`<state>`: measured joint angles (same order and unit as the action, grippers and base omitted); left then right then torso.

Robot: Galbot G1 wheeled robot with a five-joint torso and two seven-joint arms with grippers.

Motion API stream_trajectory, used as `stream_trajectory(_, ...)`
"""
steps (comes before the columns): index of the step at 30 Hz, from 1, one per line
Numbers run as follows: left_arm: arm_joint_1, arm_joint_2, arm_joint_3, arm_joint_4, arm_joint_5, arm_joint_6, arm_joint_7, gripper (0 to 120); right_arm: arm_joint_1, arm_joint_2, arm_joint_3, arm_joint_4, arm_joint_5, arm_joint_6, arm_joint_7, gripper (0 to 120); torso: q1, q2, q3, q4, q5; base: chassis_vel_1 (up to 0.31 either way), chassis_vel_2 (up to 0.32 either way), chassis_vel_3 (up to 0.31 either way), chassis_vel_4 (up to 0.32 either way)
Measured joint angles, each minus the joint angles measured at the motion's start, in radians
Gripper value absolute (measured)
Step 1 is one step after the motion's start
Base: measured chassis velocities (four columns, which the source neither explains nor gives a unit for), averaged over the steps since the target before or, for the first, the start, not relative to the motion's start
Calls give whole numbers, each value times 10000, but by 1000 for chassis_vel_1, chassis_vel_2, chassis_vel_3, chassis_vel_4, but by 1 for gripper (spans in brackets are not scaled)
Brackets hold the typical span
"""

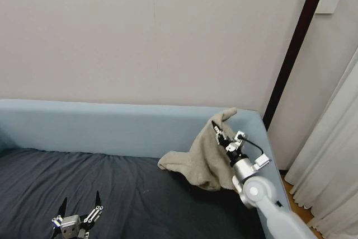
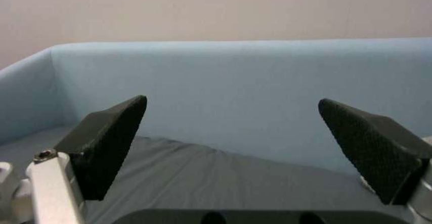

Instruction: Pick up the clothes from the sofa and hang them on the clothes hanger.

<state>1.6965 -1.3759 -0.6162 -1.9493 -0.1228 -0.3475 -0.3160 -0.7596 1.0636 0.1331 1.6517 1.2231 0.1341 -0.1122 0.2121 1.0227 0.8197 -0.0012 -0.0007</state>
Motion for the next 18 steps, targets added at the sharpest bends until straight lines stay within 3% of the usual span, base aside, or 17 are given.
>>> stream_trajectory(8, -96, -51, 64, 114, 22, -1, -2, 100, 647, -532, 256, 596, 661, -178, 1197, 0, 0, 0, 0, -1, 0, 0, 0, 0, 0)
stream_trajectory(12, -119, -76, 86, 138, 92, 0, -20, 100, 146, -931, 238, 2154, 663, -836, 2714, 0, 0, 0, -1, -2, 0, 0, 0, 0, 0)
stream_trajectory(18, -77, -109, 89, 74, 148, -33, -51, 100, -359, -1327, 211, 3280, 451, -1113, 2874, 0, 0, 0, -2, -1, -1, 0, 0, 0, 0)
